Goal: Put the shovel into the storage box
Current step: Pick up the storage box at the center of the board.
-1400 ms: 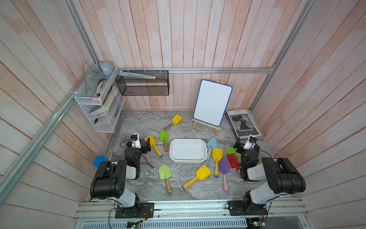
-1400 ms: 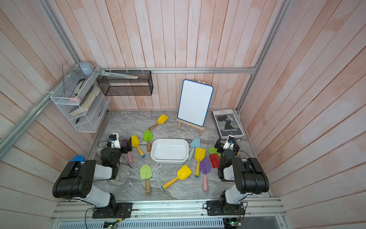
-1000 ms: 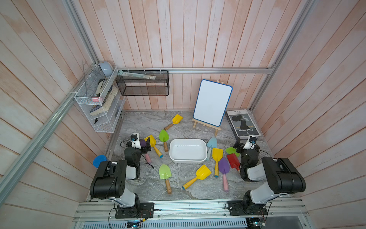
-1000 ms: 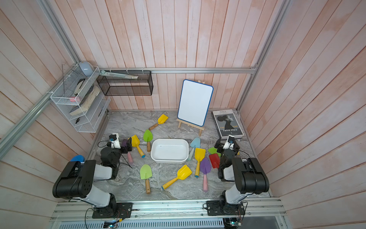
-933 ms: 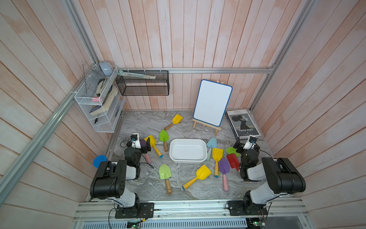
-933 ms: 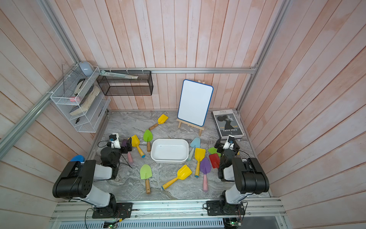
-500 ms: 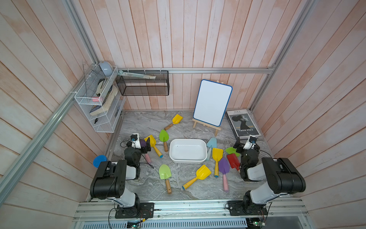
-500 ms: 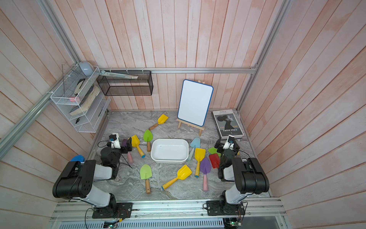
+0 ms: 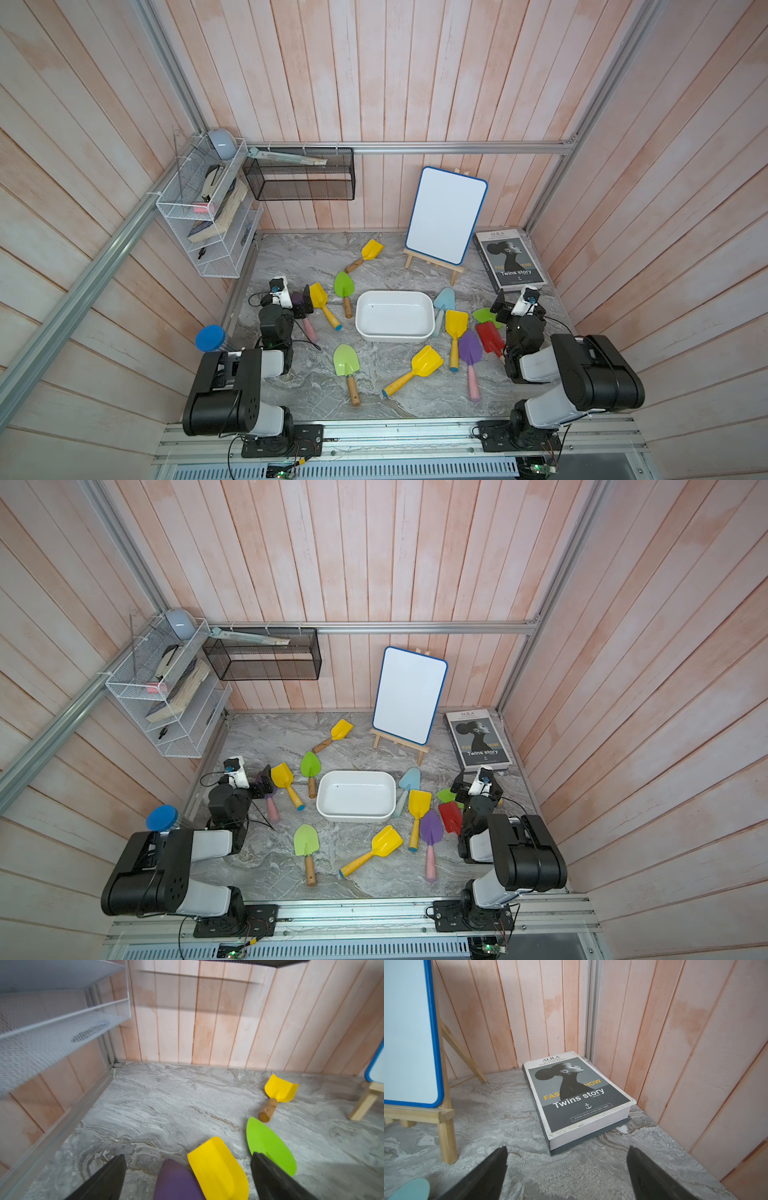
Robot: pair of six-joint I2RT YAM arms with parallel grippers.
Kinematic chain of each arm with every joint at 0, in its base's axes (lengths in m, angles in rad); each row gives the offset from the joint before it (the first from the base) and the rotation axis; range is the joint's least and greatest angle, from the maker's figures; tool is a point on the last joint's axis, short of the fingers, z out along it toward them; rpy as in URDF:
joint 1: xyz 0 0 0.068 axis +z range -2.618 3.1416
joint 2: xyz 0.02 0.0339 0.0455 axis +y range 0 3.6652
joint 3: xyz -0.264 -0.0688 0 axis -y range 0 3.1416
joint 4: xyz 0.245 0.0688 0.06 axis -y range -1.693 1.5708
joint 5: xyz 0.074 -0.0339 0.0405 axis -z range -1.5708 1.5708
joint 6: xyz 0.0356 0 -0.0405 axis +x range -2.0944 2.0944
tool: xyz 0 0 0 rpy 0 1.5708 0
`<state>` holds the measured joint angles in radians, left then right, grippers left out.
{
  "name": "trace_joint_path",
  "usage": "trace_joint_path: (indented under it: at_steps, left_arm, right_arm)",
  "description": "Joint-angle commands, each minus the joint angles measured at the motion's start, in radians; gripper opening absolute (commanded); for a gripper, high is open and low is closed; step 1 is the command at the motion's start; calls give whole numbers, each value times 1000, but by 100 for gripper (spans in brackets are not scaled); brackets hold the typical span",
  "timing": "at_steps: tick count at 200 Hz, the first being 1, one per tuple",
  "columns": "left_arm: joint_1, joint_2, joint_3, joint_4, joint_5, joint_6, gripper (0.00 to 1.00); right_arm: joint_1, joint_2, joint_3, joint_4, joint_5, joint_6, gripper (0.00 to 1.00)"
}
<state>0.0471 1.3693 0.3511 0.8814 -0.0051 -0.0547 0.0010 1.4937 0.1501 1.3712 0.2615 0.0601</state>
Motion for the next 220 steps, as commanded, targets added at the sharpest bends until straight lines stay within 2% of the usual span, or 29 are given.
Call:
trace_joint_path:
  at_steps: [1, 40, 72, 88, 114, 151, 167, 198, 220]
  left_arm:
    - [-26, -136, 131, -287, -127, -66, 100]
    - [-104, -253, 343, -645, -124, -131, 100]
    - [-170, -283, 469, -918, -87, -309, 100]
    - [-253, -287, 511, -1045, -87, -398, 100]
    - [-444, -294, 527, -1161, -127, -586, 100]
    - [-674, -217, 513, -1274, -183, -992, 100]
    - [-719, -157, 549, -1323, -188, -1077, 100]
    - [-761, 13, 732, -1556, -145, -1238, 100]
    - [-816, 90, 782, -1592, -100, -1345, 100]
  right_arm:
    - [-2, -110, 16, -91, 23, 15, 95]
    - [22, -296, 183, -612, 61, 79, 95]
    - [62, -305, 378, -1054, 119, 161, 95]
    - [92, -273, 488, -1259, 119, 183, 95]
    - [163, -200, 628, -1512, 81, 220, 95]
    - [222, -112, 729, -1678, -84, 205, 95]
    - [225, -104, 741, -1696, -140, 196, 95]
    - [225, -145, 731, -1700, -165, 162, 95]
    - [225, -172, 727, -1699, -188, 156, 95]
